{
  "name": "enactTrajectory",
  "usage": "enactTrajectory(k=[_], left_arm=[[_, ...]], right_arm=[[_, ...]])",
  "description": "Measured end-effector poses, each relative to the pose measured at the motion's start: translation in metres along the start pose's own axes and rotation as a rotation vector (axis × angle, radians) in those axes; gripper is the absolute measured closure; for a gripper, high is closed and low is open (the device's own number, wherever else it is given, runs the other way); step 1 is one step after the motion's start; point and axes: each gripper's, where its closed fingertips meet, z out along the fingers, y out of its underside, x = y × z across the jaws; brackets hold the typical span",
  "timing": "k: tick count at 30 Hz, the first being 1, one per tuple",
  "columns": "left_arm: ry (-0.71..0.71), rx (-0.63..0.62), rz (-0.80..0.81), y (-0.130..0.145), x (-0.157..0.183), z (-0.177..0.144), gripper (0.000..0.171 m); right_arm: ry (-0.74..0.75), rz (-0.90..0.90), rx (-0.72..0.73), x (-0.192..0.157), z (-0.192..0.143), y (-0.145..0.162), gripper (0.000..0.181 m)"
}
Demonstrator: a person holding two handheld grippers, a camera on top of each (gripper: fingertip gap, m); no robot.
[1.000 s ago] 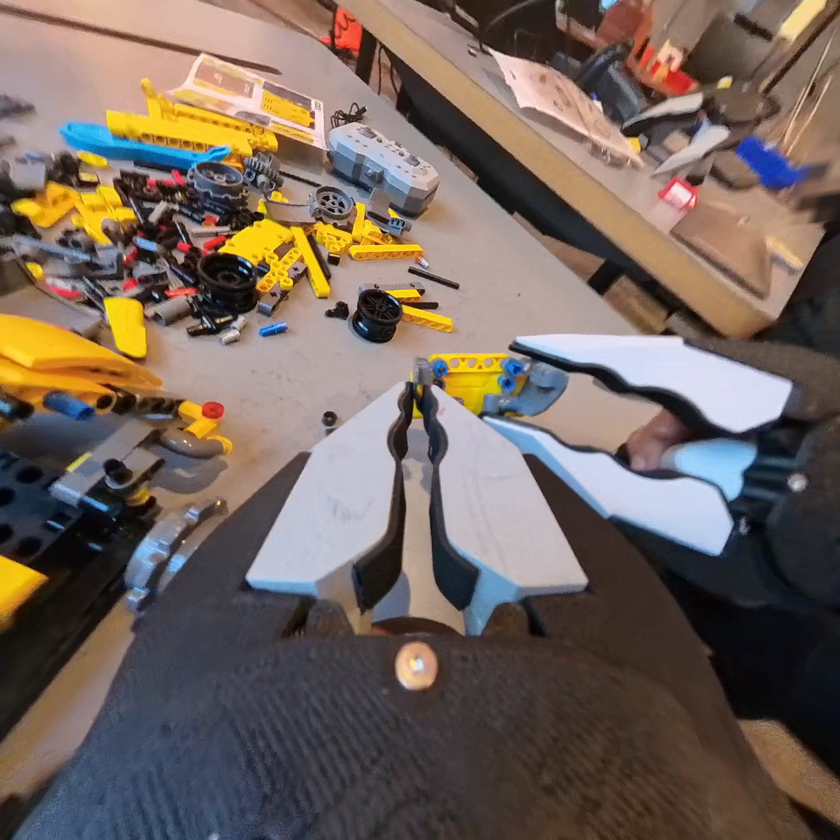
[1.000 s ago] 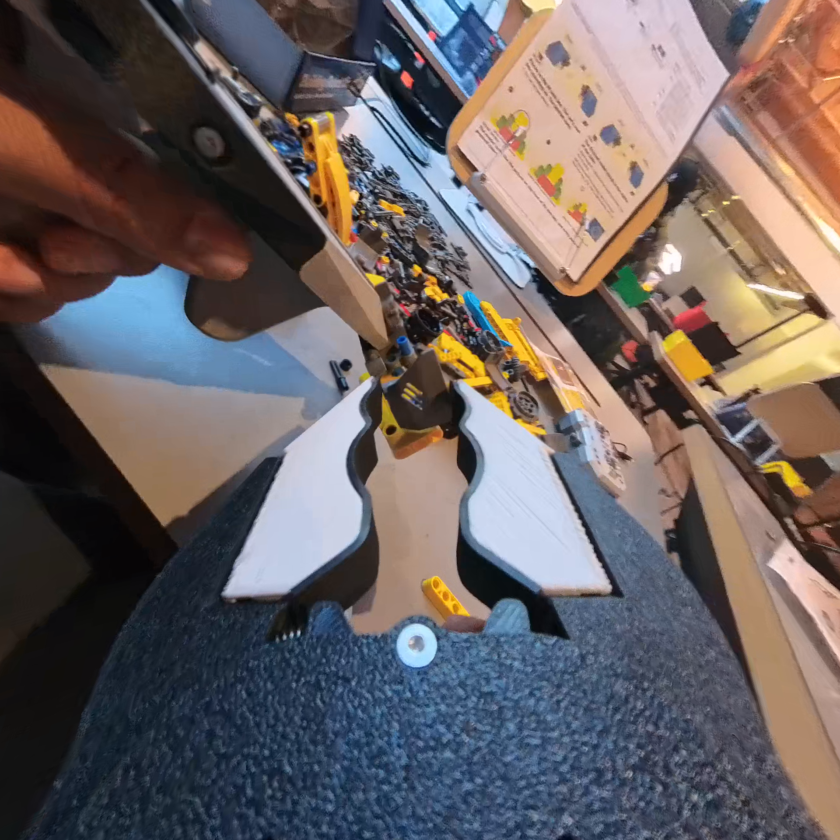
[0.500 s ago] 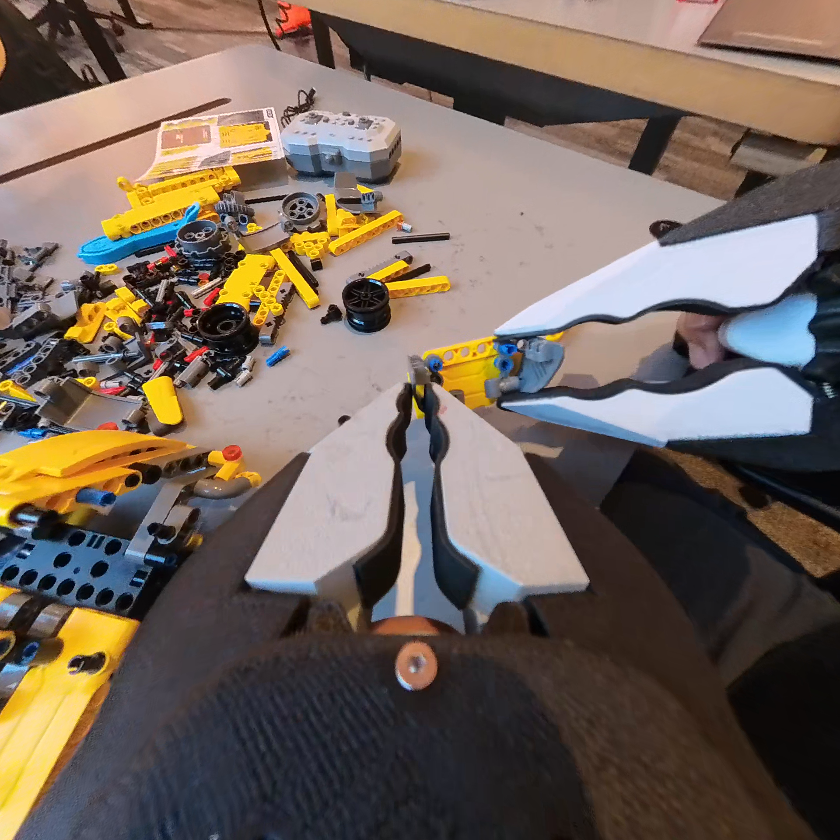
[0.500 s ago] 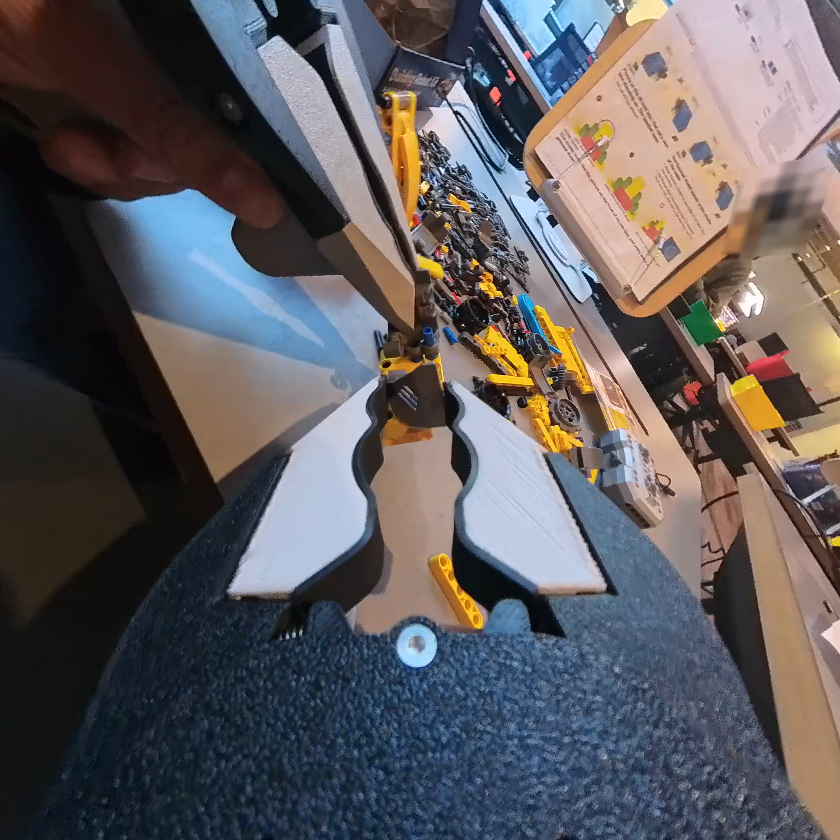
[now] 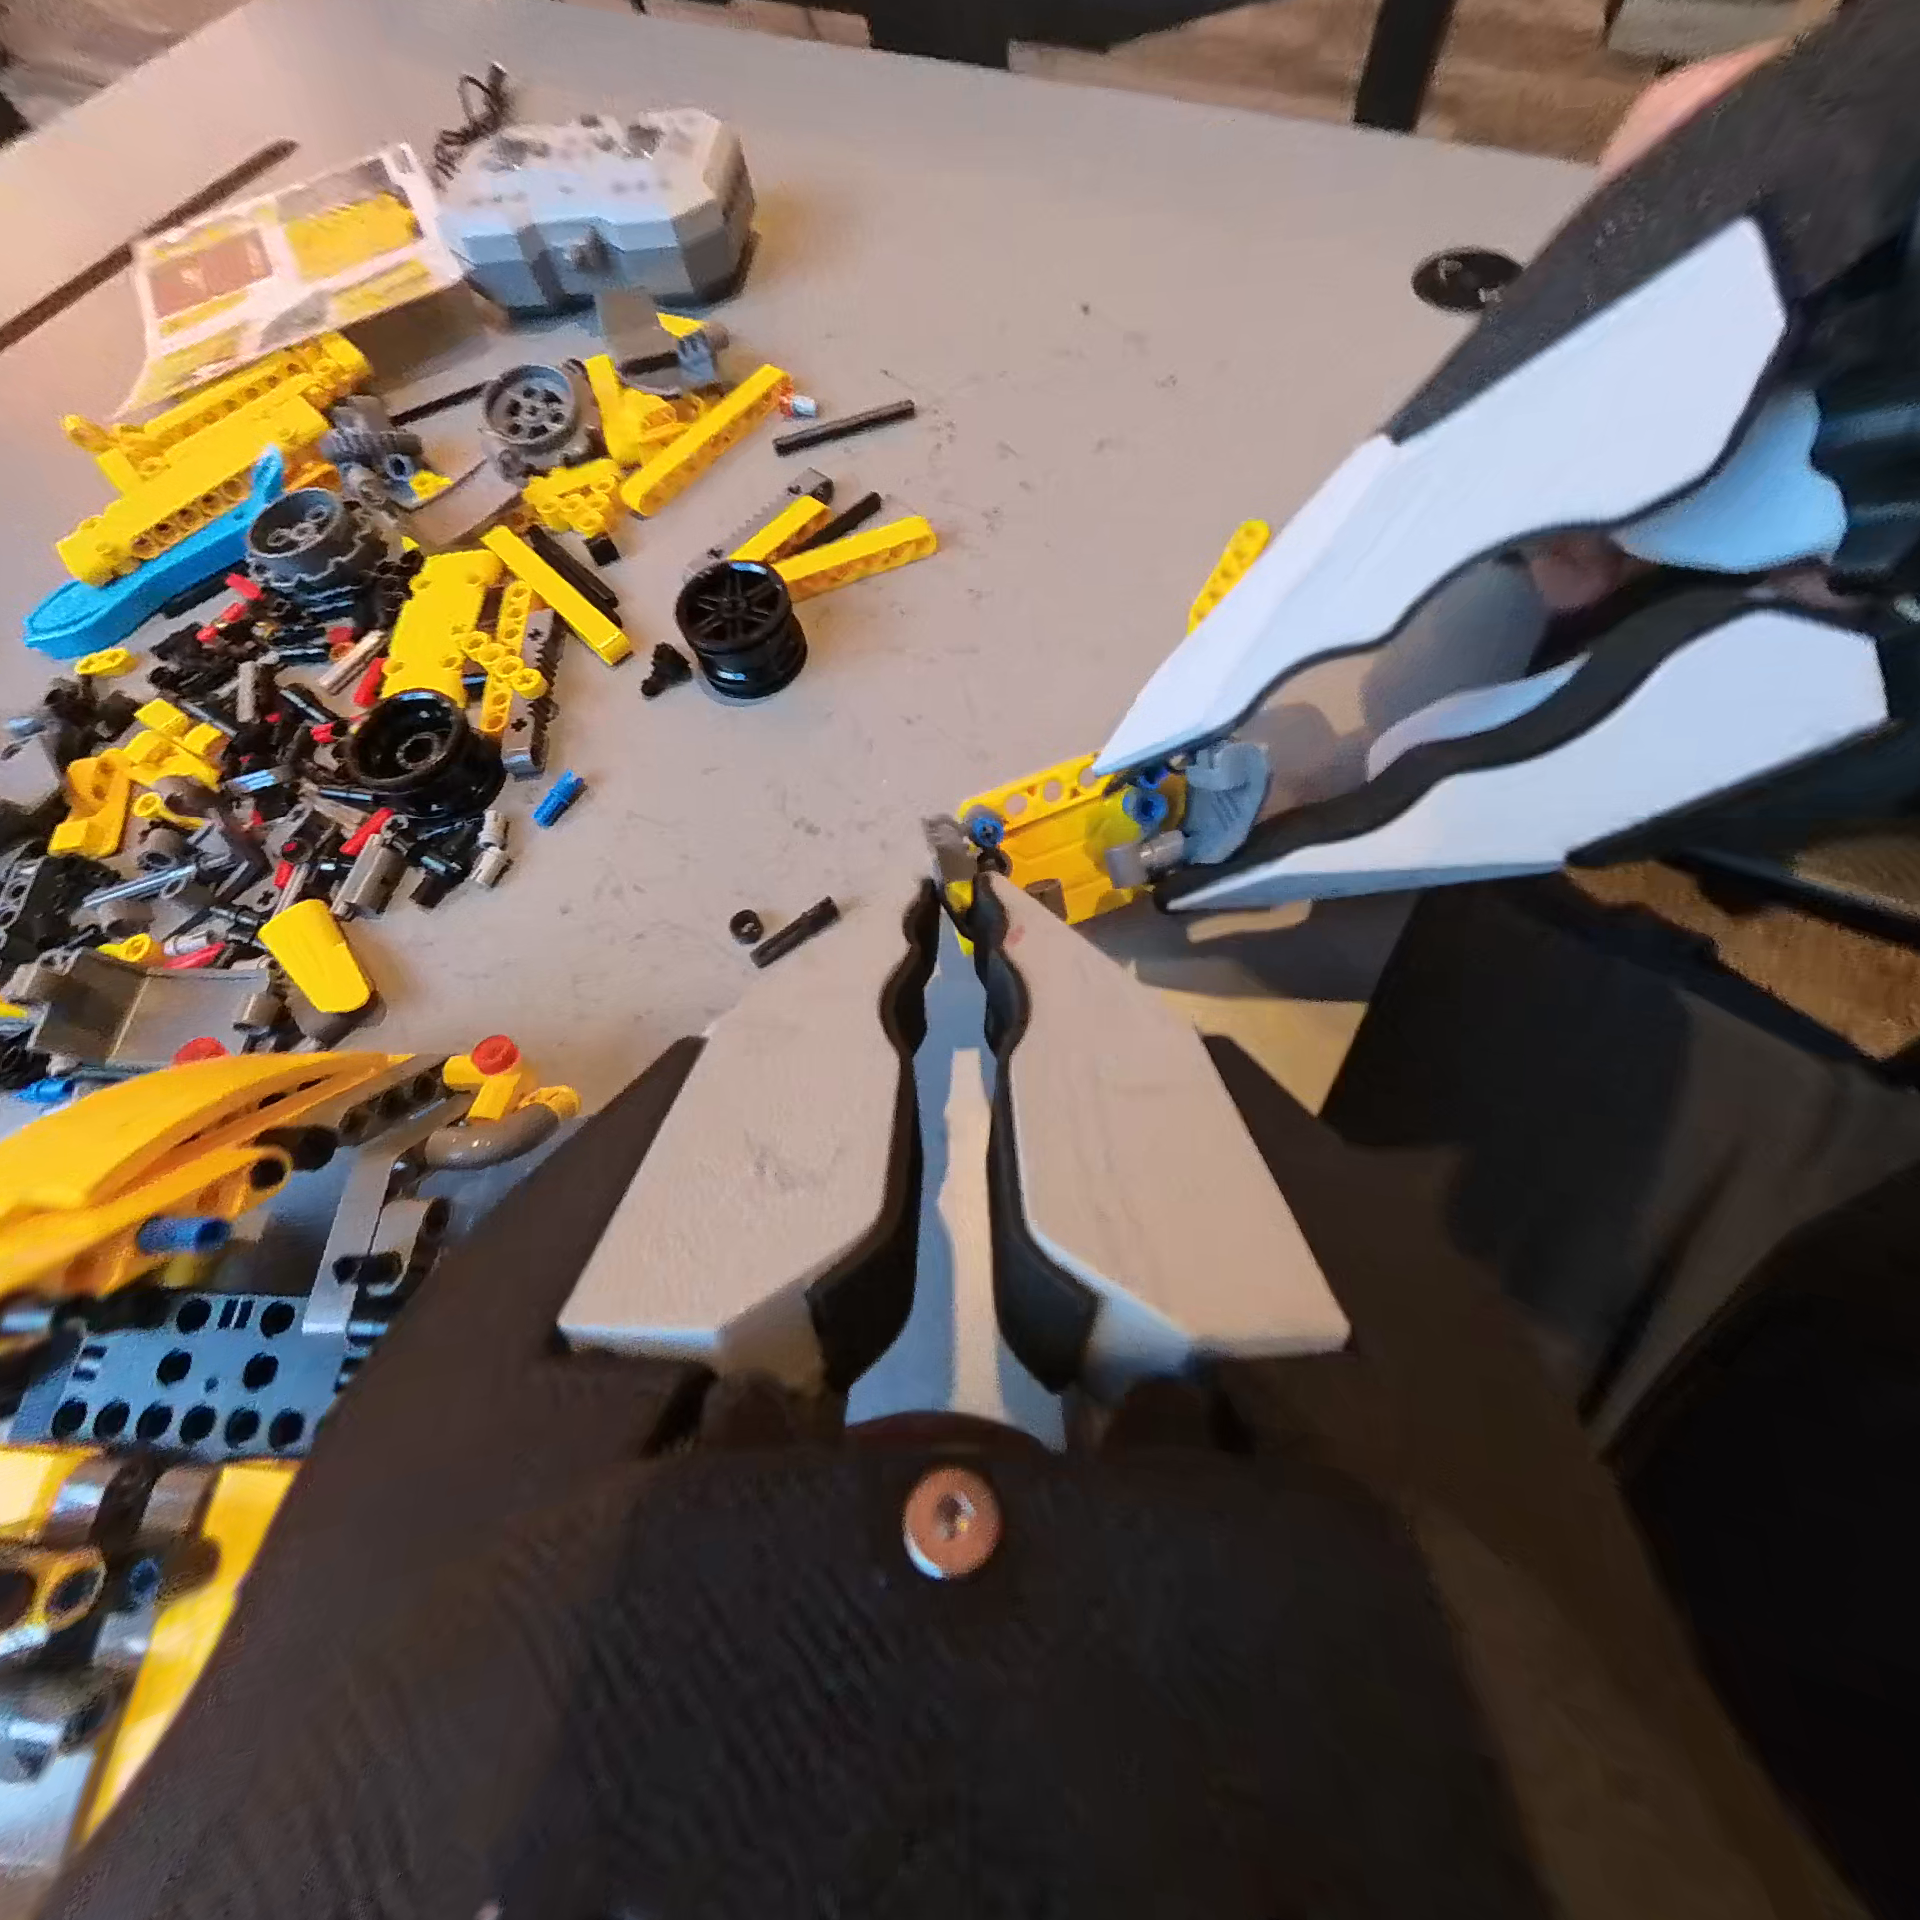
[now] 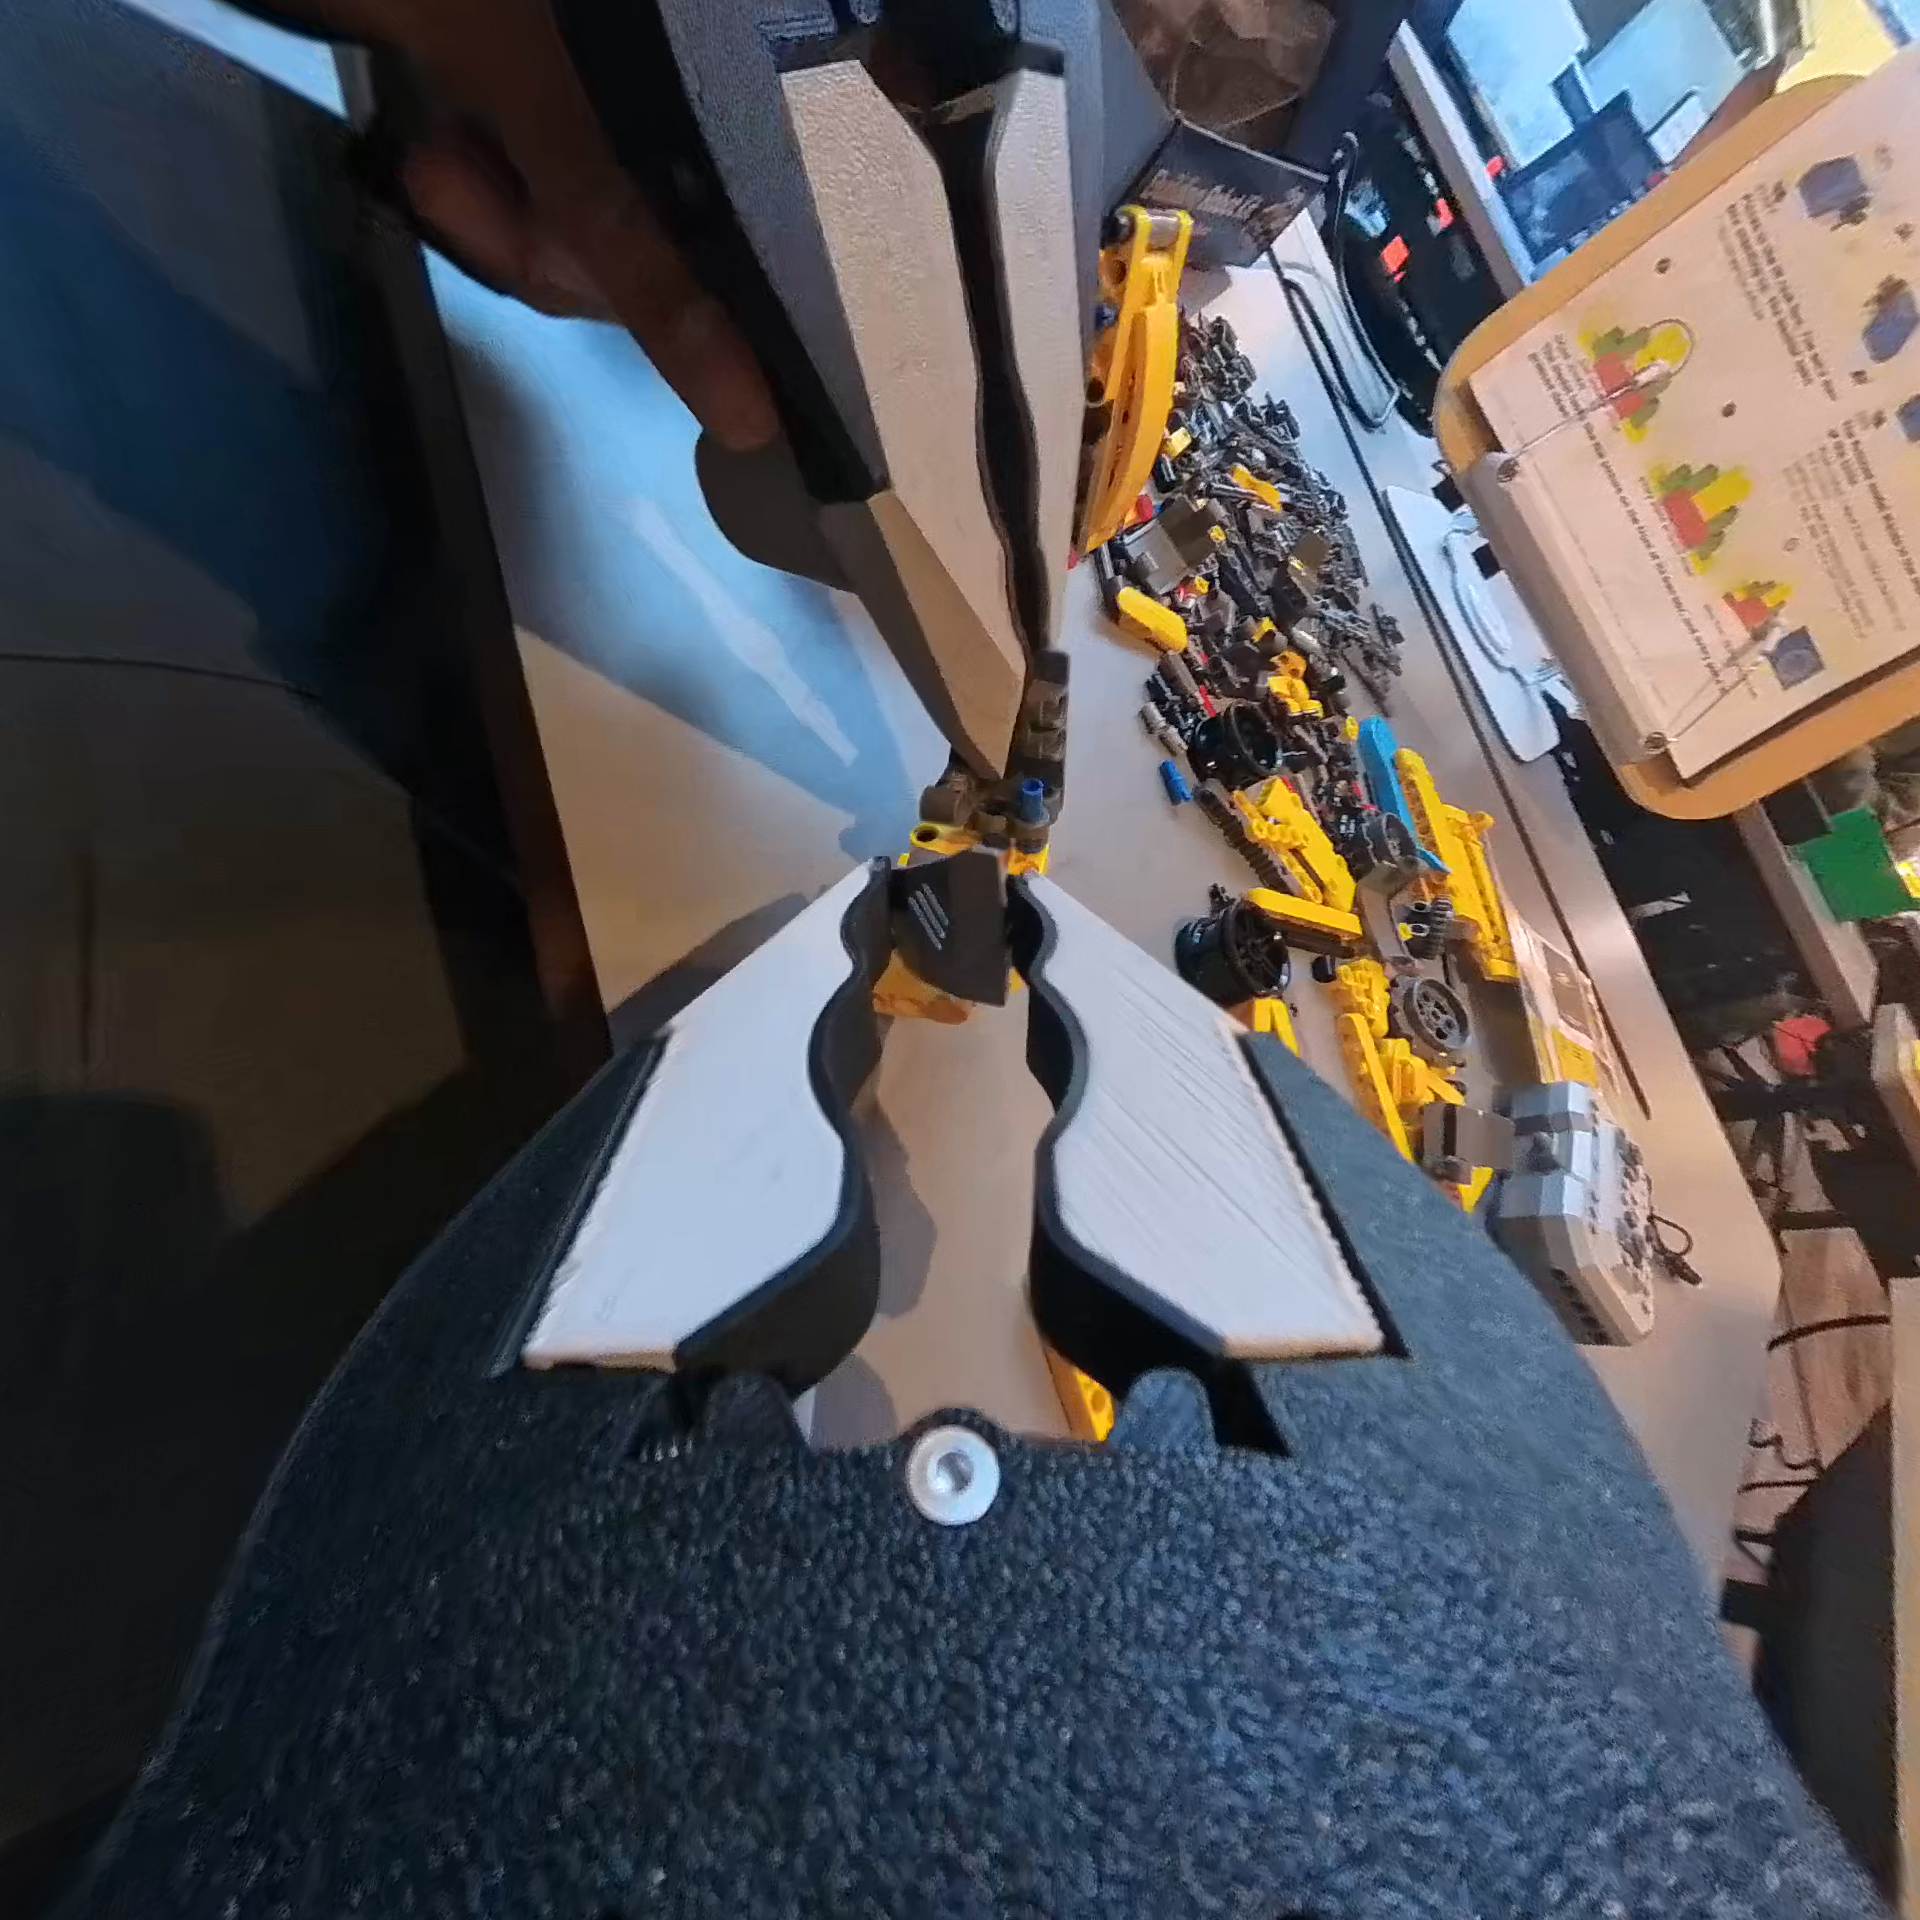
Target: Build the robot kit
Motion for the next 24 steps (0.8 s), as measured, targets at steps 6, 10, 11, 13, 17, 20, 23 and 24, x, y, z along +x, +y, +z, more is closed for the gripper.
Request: enactTrajectory(k=[6,10,11,13,17,20,23,24], left_arm=[[0.071,-0.112,0.074,-0.008,0.001,0.006,0.170],[0.107,-0.189,0.126,-0.012,0.002,0.009,0.171],[0.124,-0.205,0.134,-0.012,0.004,0.009,0.171],[0.141,-0.224,0.159,-0.013,0.007,0.010,0.171],[0.196,-0.214,0.154,-0.019,0.013,0.007,0.169],[0.212,-0.162,0.120,-0.017,0.011,-0.001,0.126],[0.213,-0.112,0.092,-0.003,0.014,-0.005,0.118],[0.234,-0.109,0.133,0.004,0.021,-0.004,0.107]], right_arm=[[0.016,0.062,0.012,0.000,-0.003,-0.008,0.146],[0.023,0.076,0.020,-0.002,-0.010,-0.011,0.148],[0.009,0.075,0.019,-0.005,-0.010,-0.011,0.155],[-0.033,0.064,0.011,-0.014,-0.010,-0.012,0.169],[-0.073,0.113,0.016,-0.020,-0.009,-0.014,0.174],[-0.080,0.254,0.050,-0.016,-0.009,-0.011,0.174],[-0.123,0.388,0.131,-0.014,-0.015,-0.014,0.174],[-0.135,0.423,0.161,-0.012,-0.017,-0.017,0.174]])
